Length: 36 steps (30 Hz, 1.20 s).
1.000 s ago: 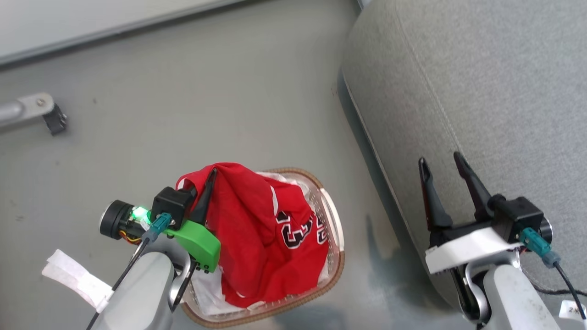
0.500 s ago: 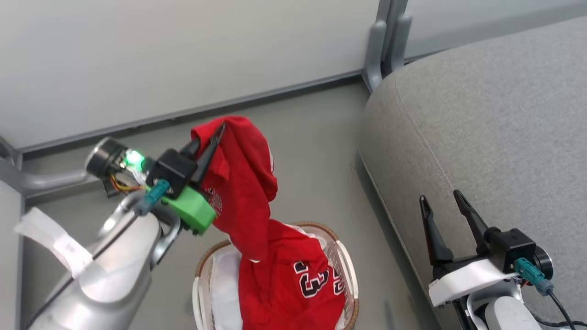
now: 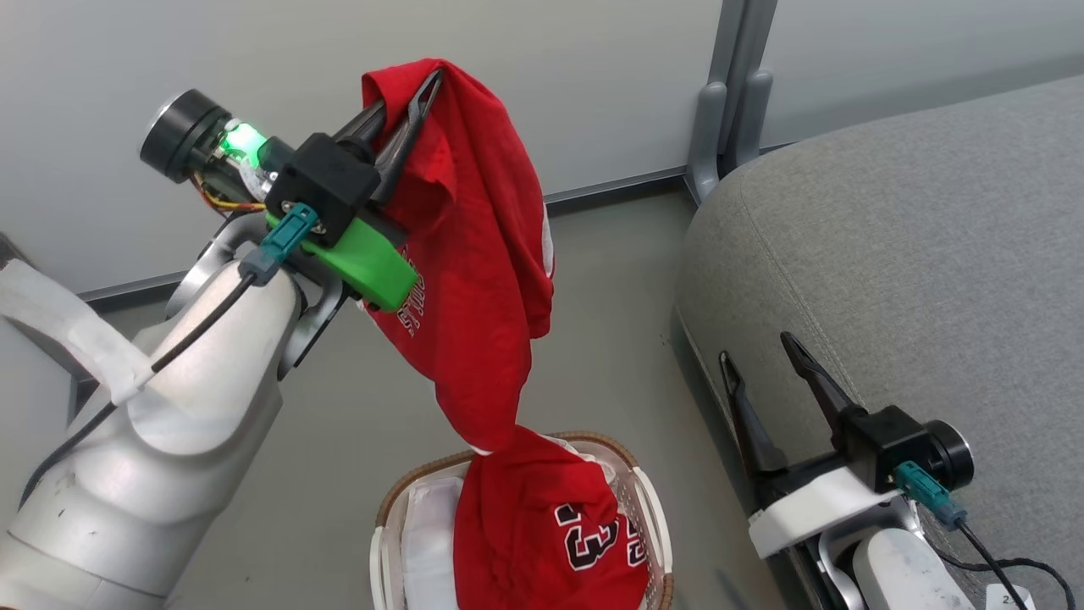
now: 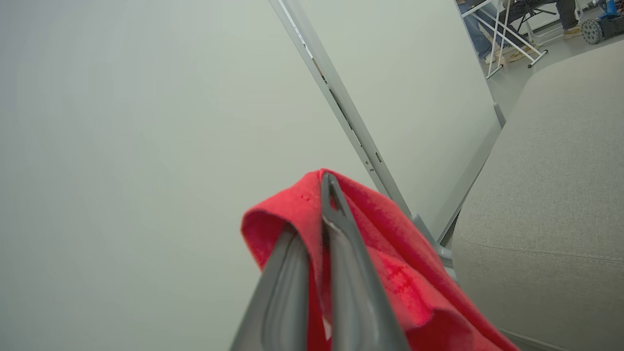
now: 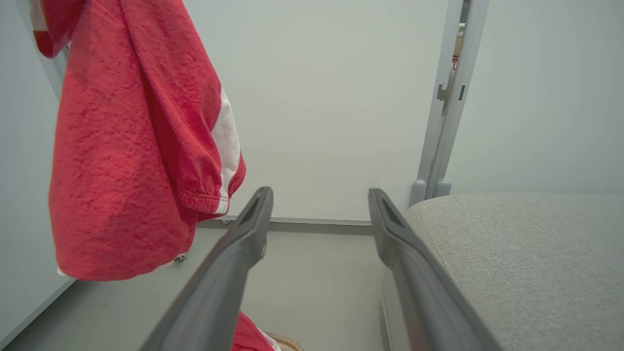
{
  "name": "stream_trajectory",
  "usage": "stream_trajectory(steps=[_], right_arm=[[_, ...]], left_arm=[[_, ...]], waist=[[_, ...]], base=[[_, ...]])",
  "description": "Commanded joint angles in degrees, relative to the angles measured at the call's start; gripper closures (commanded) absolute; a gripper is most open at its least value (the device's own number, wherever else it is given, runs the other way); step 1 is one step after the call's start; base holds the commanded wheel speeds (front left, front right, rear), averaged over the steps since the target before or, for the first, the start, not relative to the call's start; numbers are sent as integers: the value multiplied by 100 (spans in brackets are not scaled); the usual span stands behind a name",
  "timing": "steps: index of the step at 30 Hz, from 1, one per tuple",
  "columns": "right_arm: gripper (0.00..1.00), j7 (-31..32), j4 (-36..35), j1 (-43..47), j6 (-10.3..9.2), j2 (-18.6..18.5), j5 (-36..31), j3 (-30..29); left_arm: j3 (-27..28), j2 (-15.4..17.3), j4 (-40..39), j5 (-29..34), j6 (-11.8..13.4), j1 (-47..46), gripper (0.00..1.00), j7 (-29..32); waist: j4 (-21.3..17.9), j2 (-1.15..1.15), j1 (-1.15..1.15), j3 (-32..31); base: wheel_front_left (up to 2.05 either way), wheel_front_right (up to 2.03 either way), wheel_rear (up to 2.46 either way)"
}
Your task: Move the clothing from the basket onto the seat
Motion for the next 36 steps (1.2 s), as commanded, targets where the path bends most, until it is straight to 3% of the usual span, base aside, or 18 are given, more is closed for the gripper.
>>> stream_trajectory(steps=[1,16,31,32,33,34,35,36], right_arm=[[0,-28,16,-98,-5,-21,-54,76],[0,-28,338,-1225,-5,-22,-471,858],[0,-28,703,-1838,-5,-20,-794,983],[47,-28,728,-1863,-5,-20,-765,999],[57,-28,763,-1898,-5,-20,-735,1014],[85,-28,790,-1922,-5,-21,-715,1014],[100,-28,822,-1950,-5,-21,-698,1018],[100,-28,843,-1972,-5,-20,-689,1018]], left_arm=[[-51,-41,-46,-66,-13,-161,100,12],[-558,-337,-456,-209,-2,-846,100,85],[-910,-396,-1267,-319,15,-802,100,175],[-919,-389,-1299,-331,21,-781,100,184],[-921,-379,-1325,-347,30,-750,100,183],[-920,-371,-1342,-363,37,-716,100,187],[-923,-358,-1355,-379,47,-677,100,188],[-920,-354,-1359,-400,62,-644,100,192]], waist=[[45,0,1,-23],[280,0,1,-92],[512,0,1,-169],[522,0,1,-172],[534,0,1,-177],[543,0,1,-181],[554,0,1,-184],[563,0,1,-185]], base=[[0,0,0],[0,0,0],[0,0,0],[0,0,0],[0,0,0],[0,0,0],[0,0,0],[0,0,0]])
